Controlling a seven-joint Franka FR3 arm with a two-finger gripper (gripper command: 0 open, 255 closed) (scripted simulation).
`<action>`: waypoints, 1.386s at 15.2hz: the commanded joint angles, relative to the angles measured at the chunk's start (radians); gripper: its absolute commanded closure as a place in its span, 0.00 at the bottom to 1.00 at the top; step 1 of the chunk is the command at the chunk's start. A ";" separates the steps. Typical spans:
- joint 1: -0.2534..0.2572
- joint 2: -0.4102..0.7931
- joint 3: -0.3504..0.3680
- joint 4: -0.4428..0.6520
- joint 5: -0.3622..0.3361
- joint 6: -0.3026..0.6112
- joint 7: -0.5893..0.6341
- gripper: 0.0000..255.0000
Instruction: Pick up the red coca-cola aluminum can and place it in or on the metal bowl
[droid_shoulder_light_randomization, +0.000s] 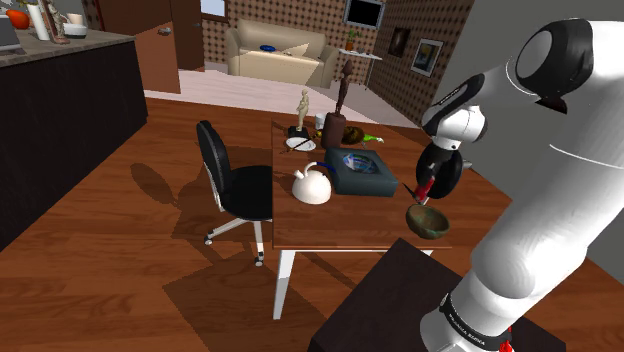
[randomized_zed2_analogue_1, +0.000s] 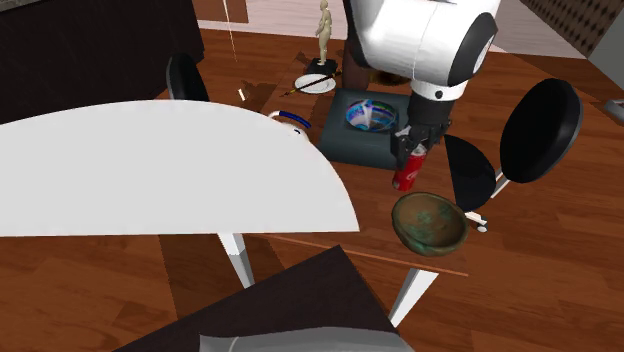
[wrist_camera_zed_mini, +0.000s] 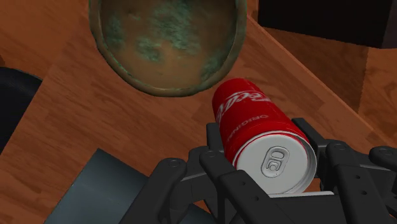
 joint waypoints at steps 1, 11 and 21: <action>-0.033 0.020 -0.019 0.029 0.017 -0.016 -0.065 1.00; -0.134 0.133 -0.036 0.092 0.118 0.000 -0.246 1.00; -0.179 0.247 0.022 0.077 0.232 0.104 -0.324 1.00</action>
